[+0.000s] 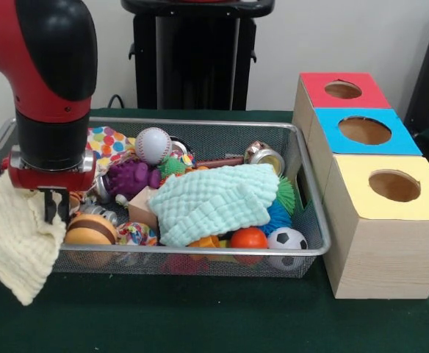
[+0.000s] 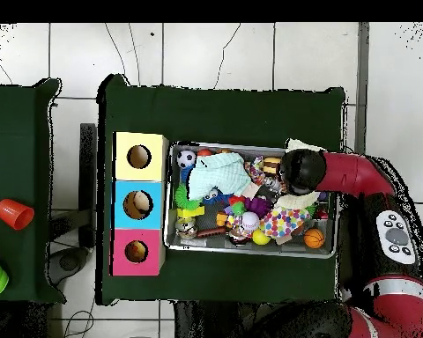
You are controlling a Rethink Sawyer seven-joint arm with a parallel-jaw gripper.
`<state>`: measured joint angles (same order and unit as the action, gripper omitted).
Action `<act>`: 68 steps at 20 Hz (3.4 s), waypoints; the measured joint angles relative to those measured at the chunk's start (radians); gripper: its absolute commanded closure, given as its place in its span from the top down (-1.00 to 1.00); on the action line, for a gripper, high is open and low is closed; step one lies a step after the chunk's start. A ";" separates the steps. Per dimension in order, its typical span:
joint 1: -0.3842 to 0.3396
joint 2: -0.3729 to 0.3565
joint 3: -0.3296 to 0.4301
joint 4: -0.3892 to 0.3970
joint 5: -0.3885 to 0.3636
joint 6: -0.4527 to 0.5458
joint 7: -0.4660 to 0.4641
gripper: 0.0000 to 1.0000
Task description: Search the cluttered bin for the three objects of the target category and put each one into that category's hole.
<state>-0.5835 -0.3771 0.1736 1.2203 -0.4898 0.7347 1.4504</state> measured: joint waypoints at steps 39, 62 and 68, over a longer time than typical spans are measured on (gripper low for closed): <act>0.281 -0.171 -0.171 0.147 0.384 0.165 0.143 -1.00; 0.644 -0.188 -0.310 0.242 0.609 0.164 0.708 -1.00; 0.628 -0.172 -0.321 0.244 0.607 0.129 0.709 -1.00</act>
<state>0.0447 -0.5490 -0.1469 1.4639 0.1176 0.8636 2.1591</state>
